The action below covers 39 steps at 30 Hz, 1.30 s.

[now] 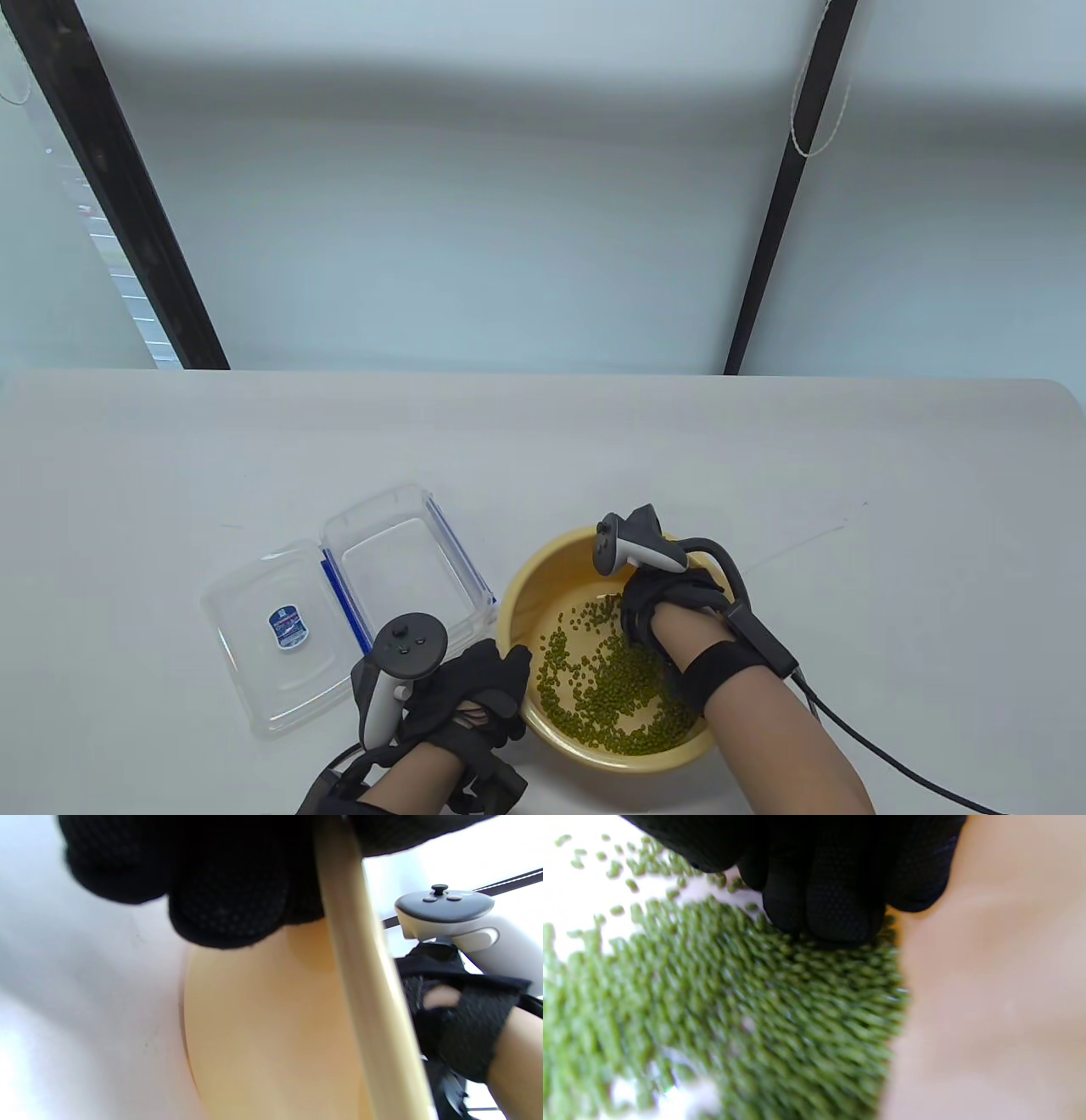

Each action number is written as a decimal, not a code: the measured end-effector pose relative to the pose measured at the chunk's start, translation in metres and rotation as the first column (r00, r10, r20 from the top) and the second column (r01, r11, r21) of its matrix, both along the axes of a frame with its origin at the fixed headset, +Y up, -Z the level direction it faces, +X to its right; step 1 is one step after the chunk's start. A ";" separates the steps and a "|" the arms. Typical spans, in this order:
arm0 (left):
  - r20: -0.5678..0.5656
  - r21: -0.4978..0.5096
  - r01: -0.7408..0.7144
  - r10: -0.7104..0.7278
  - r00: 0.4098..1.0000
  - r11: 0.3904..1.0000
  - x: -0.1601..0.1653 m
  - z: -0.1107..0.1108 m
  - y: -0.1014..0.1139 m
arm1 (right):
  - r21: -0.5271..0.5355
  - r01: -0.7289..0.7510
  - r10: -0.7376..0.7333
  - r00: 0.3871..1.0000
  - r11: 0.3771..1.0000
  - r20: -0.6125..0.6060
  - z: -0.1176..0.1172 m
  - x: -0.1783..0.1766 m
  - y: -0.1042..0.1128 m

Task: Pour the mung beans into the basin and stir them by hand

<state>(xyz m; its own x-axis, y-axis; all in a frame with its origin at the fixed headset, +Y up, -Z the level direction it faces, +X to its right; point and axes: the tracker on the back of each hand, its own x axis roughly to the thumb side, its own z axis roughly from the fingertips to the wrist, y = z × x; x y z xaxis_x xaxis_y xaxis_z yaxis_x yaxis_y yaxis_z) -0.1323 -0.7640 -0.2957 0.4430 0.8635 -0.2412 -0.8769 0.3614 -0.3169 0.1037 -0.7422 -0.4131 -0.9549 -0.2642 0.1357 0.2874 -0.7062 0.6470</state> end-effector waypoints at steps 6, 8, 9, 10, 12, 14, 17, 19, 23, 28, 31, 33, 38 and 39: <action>-0.005 0.005 0.004 -0.004 1.000 1.000 -0.001 0.000 0.000 | -0.211 -0.099 0.083 0.993 0.972 -0.086 0.032 -0.003 -0.003; -0.006 0.006 0.003 -0.003 1.000 1.000 -0.001 0.000 0.000 | -0.269 -0.094 0.063 0.990 0.958 -0.122 0.044 -0.008 -0.006; -0.006 0.007 0.007 -0.007 1.000 1.000 0.000 0.000 0.001 | -0.289 -0.087 0.045 0.988 0.953 -0.151 0.051 -0.012 -0.008; -0.006 0.008 0.008 -0.008 1.000 1.000 -0.001 0.000 0.000 | -0.299 -0.072 0.023 0.986 0.952 -0.165 0.055 -0.016 -0.009; -0.005 0.006 0.004 -0.004 1.000 1.000 -0.001 0.000 0.000 | -0.335 -0.019 -0.036 0.987 0.942 -0.158 0.060 -0.021 -0.009; -0.006 0.008 0.007 -0.007 1.000 1.000 -0.001 0.000 0.000 | -0.402 0.087 -0.146 0.982 0.911 -0.120 0.065 -0.026 -0.012; -0.004 0.011 0.007 -0.007 1.000 1.000 -0.001 -0.001 0.000 | -0.453 0.216 -0.278 0.958 0.865 -0.076 0.069 -0.037 -0.018; -0.001 0.013 0.008 -0.008 1.000 1.000 -0.001 -0.001 0.000 | -0.468 0.283 -0.341 0.939 0.838 -0.044 0.066 -0.043 -0.020; 0.002 0.017 0.008 -0.008 1.000 1.000 -0.001 -0.001 0.000 | -0.452 0.427 -0.445 0.893 0.783 0.073 0.052 -0.056 -0.024; 0.010 0.022 0.015 -0.016 1.000 1.000 -0.001 -0.002 0.000 | -0.278 0.565 -0.530 0.825 0.777 0.196 0.022 -0.062 -0.024; 0.011 0.024 0.019 -0.019 1.000 1.000 -0.001 -0.003 0.000 | -0.151 0.563 -0.531 0.822 0.813 0.205 0.005 -0.054 -0.021; 0.012 0.022 0.017 -0.017 1.000 1.000 -0.001 -0.003 0.000 | -0.074 0.537 -0.511 0.830 0.841 0.223 -0.004 -0.044 -0.018; 0.014 0.018 0.016 -0.016 1.000 1.000 0.000 -0.002 0.000 | 0.112 0.287 -0.303 0.938 0.951 0.166 -0.016 -0.013 -0.007; 0.013 0.018 0.016 -0.016 1.000 1.000 0.000 -0.002 0.001 | 0.113 0.250 -0.266 0.951 0.962 0.160 -0.015 -0.006 -0.005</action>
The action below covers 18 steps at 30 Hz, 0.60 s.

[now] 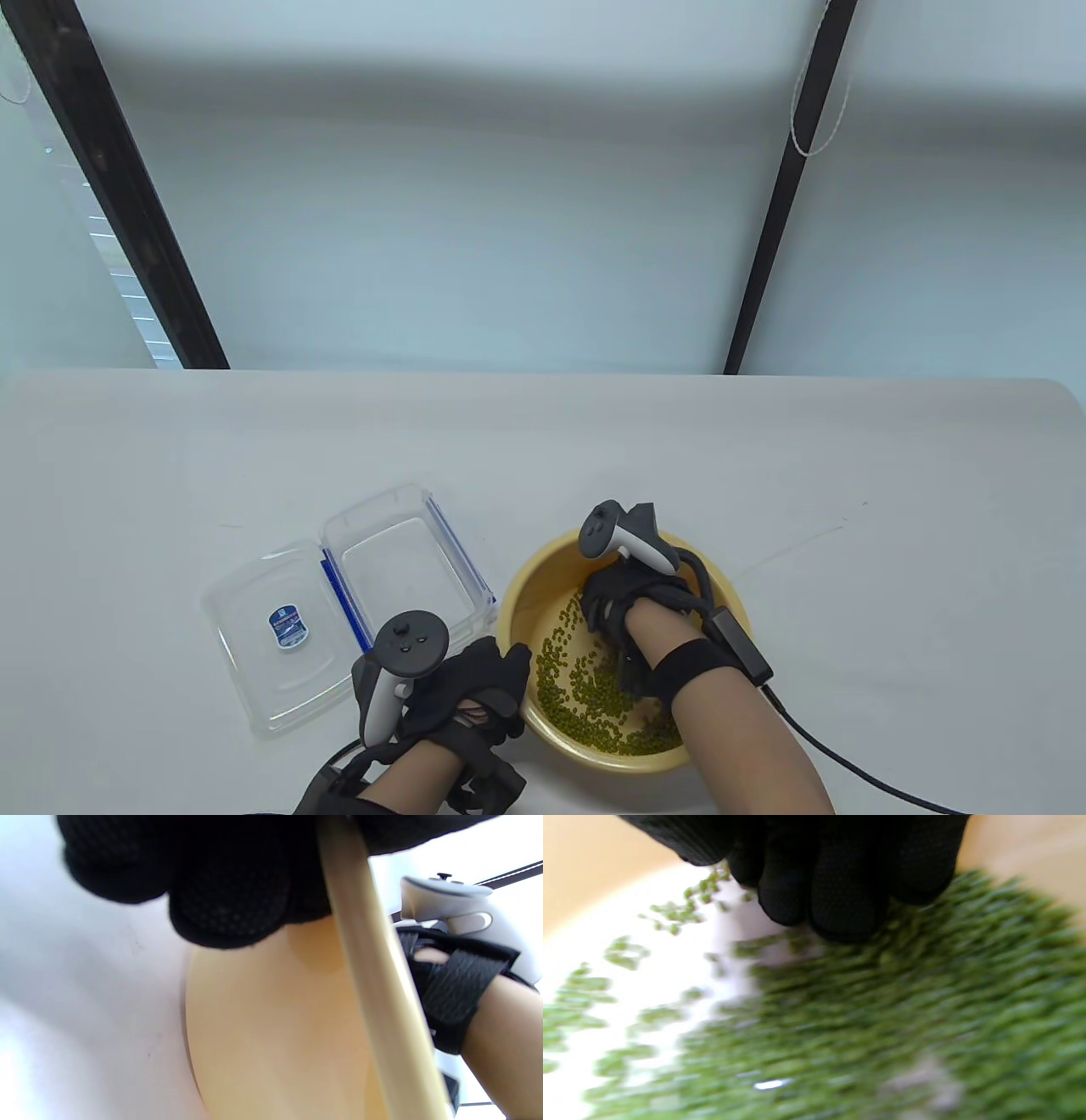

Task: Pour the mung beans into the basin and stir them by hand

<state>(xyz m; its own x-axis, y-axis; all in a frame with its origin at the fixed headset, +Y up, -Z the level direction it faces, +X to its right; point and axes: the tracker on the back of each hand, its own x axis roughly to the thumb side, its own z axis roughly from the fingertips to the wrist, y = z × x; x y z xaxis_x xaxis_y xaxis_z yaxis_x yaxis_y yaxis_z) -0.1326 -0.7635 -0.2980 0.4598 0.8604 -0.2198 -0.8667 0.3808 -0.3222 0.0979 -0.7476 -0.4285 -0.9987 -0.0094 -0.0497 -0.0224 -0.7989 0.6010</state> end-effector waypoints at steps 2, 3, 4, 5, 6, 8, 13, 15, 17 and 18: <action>0.000 0.002 0.002 -0.002 1.000 1.000 0.000 0.000 0.000 | -0.039 -0.064 0.064 0.998 0.997 0.007 0.003 0.009 0.002; -0.001 0.003 0.004 -0.004 1.000 1.000 0.000 0.000 0.000 | -0.068 -0.103 0.103 0.995 0.992 -0.005 0.005 0.014 0.004; -0.001 0.004 0.007 -0.007 1.000 1.000 0.000 0.000 0.000 | -0.086 -0.117 0.117 0.993 0.989 -0.009 0.007 0.015 0.004; -0.002 0.005 0.008 -0.008 1.000 1.000 0.000 0.000 0.000 | -0.119 -0.140 0.138 0.990 0.983 -0.025 0.011 0.016 0.005; -0.002 0.003 0.007 -0.007 1.000 1.000 0.000 0.000 0.000 | -0.157 -0.179 0.172 0.983 0.971 -0.058 0.016 0.015 0.005; -0.004 0.000 0.005 -0.005 1.000 1.000 0.000 0.000 0.000 | -0.218 -0.262 0.239 0.963 0.940 -0.127 0.024 0.013 0.005; -0.005 -0.004 0.002 -0.002 1.000 1.000 0.000 0.000 0.000 | -0.337 -0.297 0.217 0.942 0.893 -0.255 0.053 0.004 -0.002; -0.005 -0.001 0.005 -0.005 1.000 1.000 0.000 0.000 0.000 | -0.371 -0.274 0.159 0.937 0.887 -0.313 0.067 -0.005 -0.005; -0.004 -0.003 0.003 -0.003 1.000 1.000 0.000 0.000 0.000 | -0.423 -0.208 0.071 0.946 0.882 -0.317 0.074 -0.011 -0.007; -0.005 -0.003 0.001 -0.001 1.000 1.000 0.000 0.000 0.000 | -0.455 -0.156 0.010 0.952 0.877 -0.307 0.078 -0.016 -0.009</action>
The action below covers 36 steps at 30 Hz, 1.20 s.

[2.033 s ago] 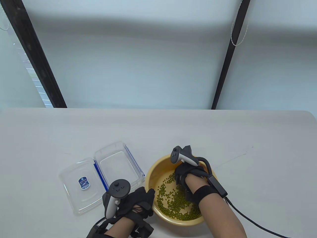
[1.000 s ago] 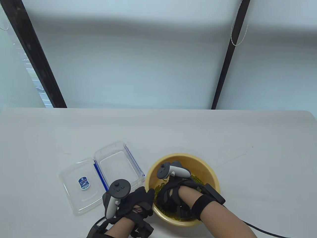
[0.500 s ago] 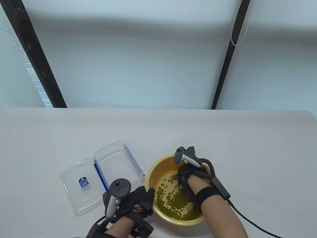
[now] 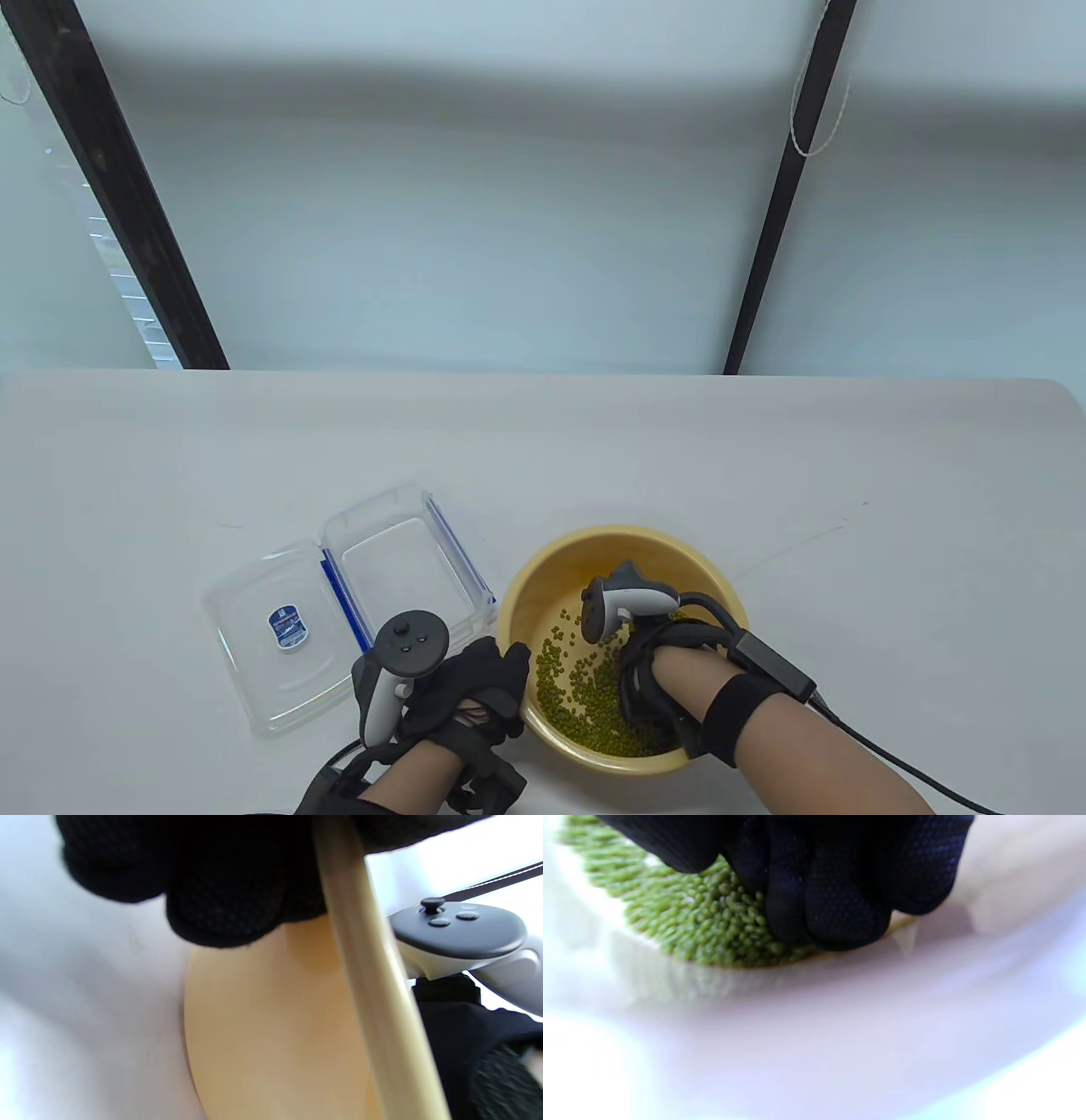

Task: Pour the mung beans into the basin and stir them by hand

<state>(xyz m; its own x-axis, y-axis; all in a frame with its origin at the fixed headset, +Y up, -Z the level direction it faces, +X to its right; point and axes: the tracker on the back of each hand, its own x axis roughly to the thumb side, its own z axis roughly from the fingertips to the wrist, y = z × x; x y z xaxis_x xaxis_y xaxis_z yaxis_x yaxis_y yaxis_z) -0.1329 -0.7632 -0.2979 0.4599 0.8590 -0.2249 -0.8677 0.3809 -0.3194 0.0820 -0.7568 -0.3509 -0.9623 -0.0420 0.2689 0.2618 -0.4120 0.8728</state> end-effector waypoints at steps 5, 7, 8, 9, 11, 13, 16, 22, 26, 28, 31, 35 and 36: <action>0.002 0.002 0.002 -0.002 1.000 1.000 0.000 0.000 0.000 | -0.054 0.160 -0.159 0.987 0.986 0.020 0.003 -0.028 -0.006; 0.004 0.002 0.001 -0.001 1.000 1.000 0.000 -0.001 0.000 | -0.046 0.220 -0.218 0.975 0.974 0.052 -0.001 -0.037 -0.005; 0.005 0.003 0.000 0.000 1.000 1.000 0.000 -0.001 0.000 | -0.029 0.252 -0.250 0.966 0.967 0.073 -0.004 -0.042 -0.006; 0.006 0.004 -0.001 0.000 1.000 1.000 0.000 -0.001 0.000 | 0.001 0.260 -0.260 0.962 0.966 0.085 -0.007 -0.045 -0.006; 0.009 0.002 -0.002 0.002 1.000 1.000 0.000 -0.001 0.000 | 0.057 0.289 -0.294 0.949 0.956 0.116 -0.015 -0.049 -0.006; 0.011 0.003 -0.003 0.003 1.000 1.000 0.000 -0.001 0.000 | 0.133 0.314 -0.335 0.923 0.940 0.187 -0.026 -0.048 -0.006; 0.010 0.005 -0.002 0.002 1.000 1.000 0.000 -0.001 0.000 | 0.274 0.303 -0.363 0.909 0.913 0.203 -0.039 -0.043 -0.003; 0.013 0.008 0.000 0.000 1.000 1.000 0.000 -0.001 0.000 | 0.410 0.158 -0.278 0.927 0.898 0.253 -0.060 -0.024 0.003; 0.012 0.007 0.001 -0.001 1.000 1.000 0.000 -0.001 0.000 | 0.504 -0.042 -0.101 0.962 0.863 0.253 -0.068 0.001 0.007; 0.010 0.006 0.003 -0.003 1.000 1.000 0.000 -0.001 0.000 | 0.494 -0.092 -0.034 0.970 0.864 0.240 -0.068 0.014 0.009; 0.006 0.005 0.003 -0.003 1.000 1.000 0.000 -0.001 0.000 | 0.423 -0.158 0.069 0.974 0.892 0.217 -0.062 0.027 0.012; 0.005 0.003 0.000 0.000 1.000 1.000 0.000 -0.001 0.000 | 0.261 -0.186 0.149 0.976 0.947 0.157 -0.044 0.028 0.012; 0.005 0.002 -0.001 0.001 1.000 1.000 0.000 -0.001 0.000 | 0.236 -0.183 0.152 0.978 0.955 0.142 -0.040 0.027 0.011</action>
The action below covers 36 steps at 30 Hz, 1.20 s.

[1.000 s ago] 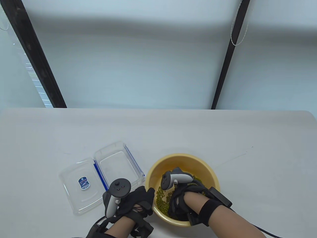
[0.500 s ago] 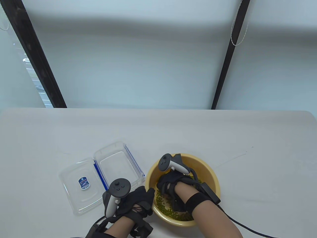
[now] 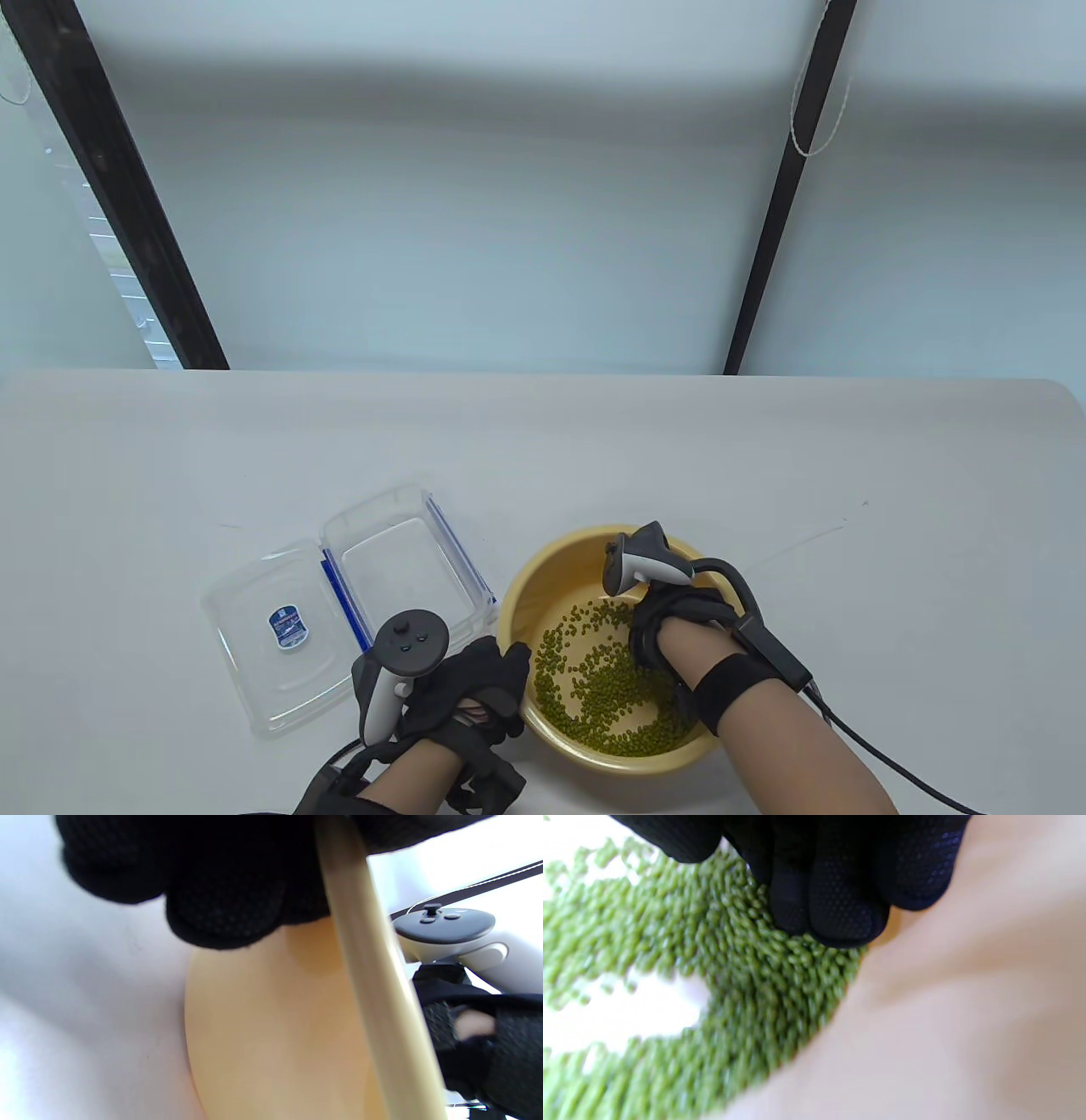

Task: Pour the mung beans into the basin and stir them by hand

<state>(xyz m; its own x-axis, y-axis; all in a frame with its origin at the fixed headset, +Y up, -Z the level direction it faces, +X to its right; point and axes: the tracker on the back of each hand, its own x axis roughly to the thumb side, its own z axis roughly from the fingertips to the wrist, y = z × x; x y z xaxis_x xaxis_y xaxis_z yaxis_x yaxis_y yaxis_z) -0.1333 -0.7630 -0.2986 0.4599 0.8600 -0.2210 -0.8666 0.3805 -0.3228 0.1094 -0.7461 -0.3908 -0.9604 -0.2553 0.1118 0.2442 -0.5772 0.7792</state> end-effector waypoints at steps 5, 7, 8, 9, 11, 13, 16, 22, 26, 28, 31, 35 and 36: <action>-0.002 0.000 -0.001 0.001 1.000 1.000 0.000 0.000 0.000 | -0.157 0.092 -0.099 0.994 0.983 -0.035 0.026 -0.010 -0.008; -0.002 0.000 -0.001 0.001 1.000 1.000 0.000 0.000 0.000 | -0.179 0.124 -0.138 0.988 0.976 -0.069 0.033 -0.017 -0.008; -0.002 0.001 -0.001 0.001 1.000 1.000 0.000 0.000 0.000 | -0.204 0.160 -0.178 0.981 0.966 -0.071 0.037 -0.021 -0.008; -0.002 0.001 -0.001 0.001 1.000 1.000 0.000 0.000 0.000 | -0.224 0.193 -0.212 0.975 0.955 -0.065 0.039 -0.024 -0.010; -0.001 0.002 0.000 0.000 1.000 1.000 0.000 0.000 0.000 | -0.274 0.299 -0.318 0.948 0.914 -0.028 0.044 -0.033 -0.015; 0.001 0.000 -0.001 0.001 1.000 1.000 0.000 0.000 0.000 | -0.291 0.385 -0.400 0.916 0.876 0.009 0.044 -0.043 -0.019; 0.005 0.000 -0.003 0.003 1.000 1.000 0.000 0.000 0.000 | -0.289 0.501 -0.496 0.863 0.816 0.094 0.037 -0.054 -0.022; 0.007 0.001 -0.002 0.002 1.000 1.000 0.000 -0.001 0.000 | -0.096 0.610 -0.581 0.784 0.786 0.220 0.007 -0.064 -0.025; 0.010 0.002 -0.001 0.001 1.000 1.000 0.000 -0.001 0.000 | 0.043 0.579 -0.573 0.788 0.814 0.224 -0.011 -0.055 -0.020; 0.011 0.002 -0.002 0.002 1.000 1.000 0.000 -0.001 0.000 | 0.144 0.510 -0.530 0.825 0.848 0.198 -0.020 -0.046 -0.014; 0.010 0.002 -0.001 0.001 1.000 1.000 0.000 -0.001 0.000 | 0.275 0.327 -0.378 0.912 0.904 0.157 -0.027 -0.025 -0.008; 0.009 0.002 -0.001 0.001 1.000 1.000 0.000 -0.001 0.000 | 0.292 0.219 -0.268 0.953 0.931 0.140 -0.028 0.003 -0.003; 0.007 0.001 0.000 0.000 1.000 1.000 0.000 -0.001 0.000 | 0.244 0.195 -0.242 0.953 0.950 0.183 -0.024 0.009 -0.003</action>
